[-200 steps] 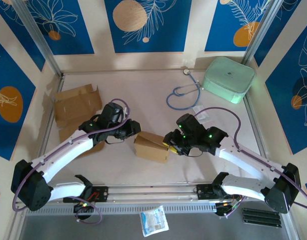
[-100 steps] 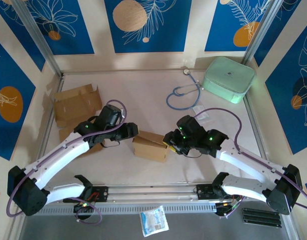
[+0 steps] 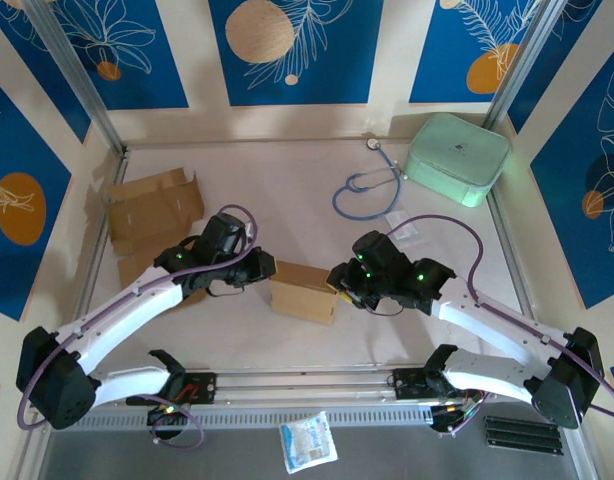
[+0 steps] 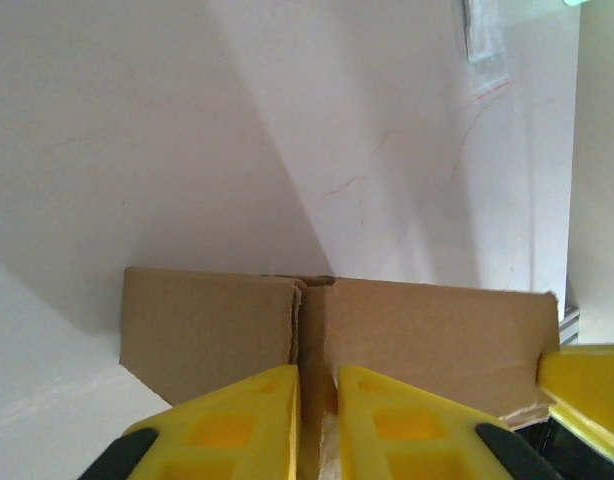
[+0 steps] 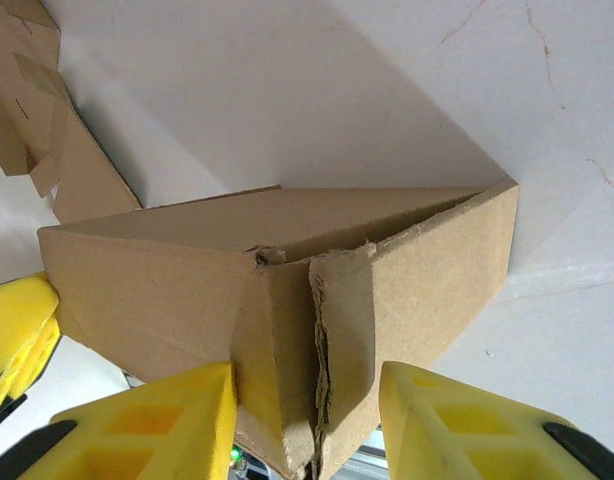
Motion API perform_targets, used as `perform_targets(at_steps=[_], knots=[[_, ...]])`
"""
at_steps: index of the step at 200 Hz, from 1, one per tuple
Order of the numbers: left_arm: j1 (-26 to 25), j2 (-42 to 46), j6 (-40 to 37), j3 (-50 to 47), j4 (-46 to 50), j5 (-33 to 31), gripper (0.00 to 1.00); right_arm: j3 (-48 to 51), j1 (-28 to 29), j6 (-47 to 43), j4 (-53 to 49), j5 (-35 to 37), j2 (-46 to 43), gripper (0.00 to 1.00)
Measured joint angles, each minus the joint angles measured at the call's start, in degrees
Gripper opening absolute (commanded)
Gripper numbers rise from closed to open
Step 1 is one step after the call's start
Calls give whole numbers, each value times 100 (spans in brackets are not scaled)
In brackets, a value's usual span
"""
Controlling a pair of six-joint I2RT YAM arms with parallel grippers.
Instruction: Fold the paper box
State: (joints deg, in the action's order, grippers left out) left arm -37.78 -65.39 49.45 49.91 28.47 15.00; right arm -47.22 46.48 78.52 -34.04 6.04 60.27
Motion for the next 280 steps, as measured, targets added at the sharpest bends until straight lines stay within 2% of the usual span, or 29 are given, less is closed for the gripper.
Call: perform_targets(at_steps=[31,45,69,94,109,161,192,218,254,270,280], knots=[[-4,63,-85,-2,-46,17,48,-72,-9,-195,-31,-2,81,43],[-20,81,-190,94,-9,-44,56,-243,-11,-372,-212,4,203,47],[-20,83,-260,118,96,-142,61,-592,-61,-732,-684,101,348,51],[-20,31,-323,131,114,-199,63,-874,-142,-1069,-955,166,361,51],[-20,-85,-354,131,114,-223,62,-935,-188,-1226,-999,212,363,48],[-105,-149,-264,-229,-492,212,35,-573,42,-1246,-660,181,455,27],[-256,295,-166,-584,-658,61,34,-531,352,-1161,-638,413,356,24],[-479,704,-92,-706,-396,-116,47,-535,807,-1128,-800,686,186,28],[-992,1718,59,-1099,334,-229,66,-81,1849,-791,-918,680,-284,37],[-1102,2168,136,-1255,660,-350,73,177,2050,-645,-1196,726,-348,43],[-1115,2361,195,-1320,800,-468,78,313,2059,-590,-1342,817,-350,52]])
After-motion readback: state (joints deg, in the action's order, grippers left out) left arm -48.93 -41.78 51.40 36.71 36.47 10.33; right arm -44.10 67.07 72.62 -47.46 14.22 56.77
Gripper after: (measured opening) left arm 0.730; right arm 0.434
